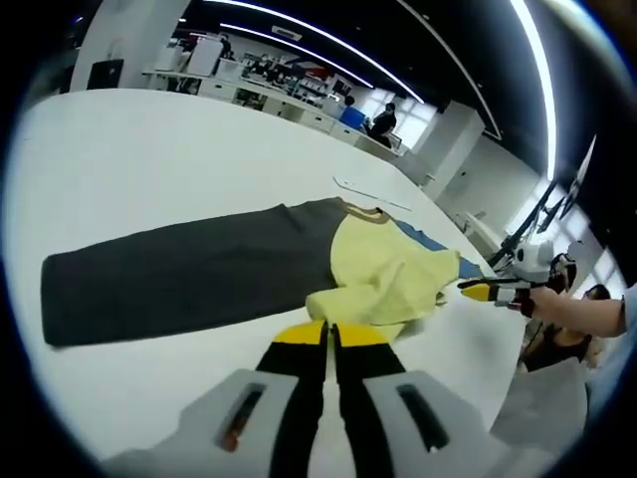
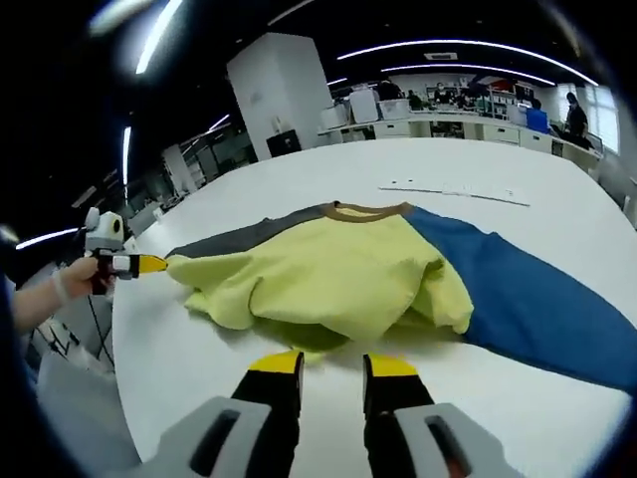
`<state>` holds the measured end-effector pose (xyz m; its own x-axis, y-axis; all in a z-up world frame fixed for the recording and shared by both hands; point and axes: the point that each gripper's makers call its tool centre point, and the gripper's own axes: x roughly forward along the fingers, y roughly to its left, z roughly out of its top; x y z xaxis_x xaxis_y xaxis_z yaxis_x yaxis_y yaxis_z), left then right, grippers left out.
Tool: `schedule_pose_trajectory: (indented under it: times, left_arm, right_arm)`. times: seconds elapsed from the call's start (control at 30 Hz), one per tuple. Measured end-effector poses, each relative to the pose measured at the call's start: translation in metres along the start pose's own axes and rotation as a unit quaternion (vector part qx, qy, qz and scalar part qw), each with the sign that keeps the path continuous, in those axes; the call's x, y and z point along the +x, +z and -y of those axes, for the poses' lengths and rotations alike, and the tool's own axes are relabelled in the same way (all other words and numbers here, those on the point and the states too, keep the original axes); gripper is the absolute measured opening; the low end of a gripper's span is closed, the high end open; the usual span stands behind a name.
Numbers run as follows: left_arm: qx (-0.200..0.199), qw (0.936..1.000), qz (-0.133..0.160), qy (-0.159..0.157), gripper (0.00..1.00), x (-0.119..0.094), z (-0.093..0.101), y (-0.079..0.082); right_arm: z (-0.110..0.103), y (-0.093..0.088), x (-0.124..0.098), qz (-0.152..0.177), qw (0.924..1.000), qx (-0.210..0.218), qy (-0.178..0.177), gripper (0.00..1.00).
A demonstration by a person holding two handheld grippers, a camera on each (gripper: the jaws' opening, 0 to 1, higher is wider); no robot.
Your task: Fold the garment on the visible template until the final outline fits inside the template.
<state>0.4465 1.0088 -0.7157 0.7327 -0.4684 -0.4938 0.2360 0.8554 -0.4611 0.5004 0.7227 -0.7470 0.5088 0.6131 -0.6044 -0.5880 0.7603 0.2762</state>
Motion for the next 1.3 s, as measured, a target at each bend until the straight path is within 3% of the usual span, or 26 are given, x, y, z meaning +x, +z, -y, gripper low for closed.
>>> schedule_pose_trajectory:
  times: [0.27,0.47,0.77,1.03,1.3]
  left_arm:
    - [-0.001,1.0,0.001,-0.001,0.0,-0.001,0.001,0.0]
    - [-0.001,1.0,0.001,-0.002,0.0,-0.001,0.001,0.001]
    - [-0.004,1.0,0.001,-0.005,0.0,-0.002,0.003,0.001]
    - [-0.004,1.0,0.003,-0.008,0.0,-0.006,0.006,-0.002]
    - [-0.011,0.9999,-0.003,-0.012,0.0,-0.011,0.013,-0.018]
  right_arm:
    - [-0.004,-0.011,0.019,-0.016,0.9998,0.005,-0.009,0.2]
    - [-0.007,-0.009,0.025,-0.014,0.9999,0.004,-0.008,0.16]
    - [-0.008,-0.012,0.028,-0.02,0.9998,0.003,-0.008,0.0]
    - [-0.011,-0.014,0.006,-0.031,0.9992,-0.024,0.003,0.0]
    - [-0.002,-0.027,-0.032,-0.036,0.9991,-0.02,-0.003,0.0]
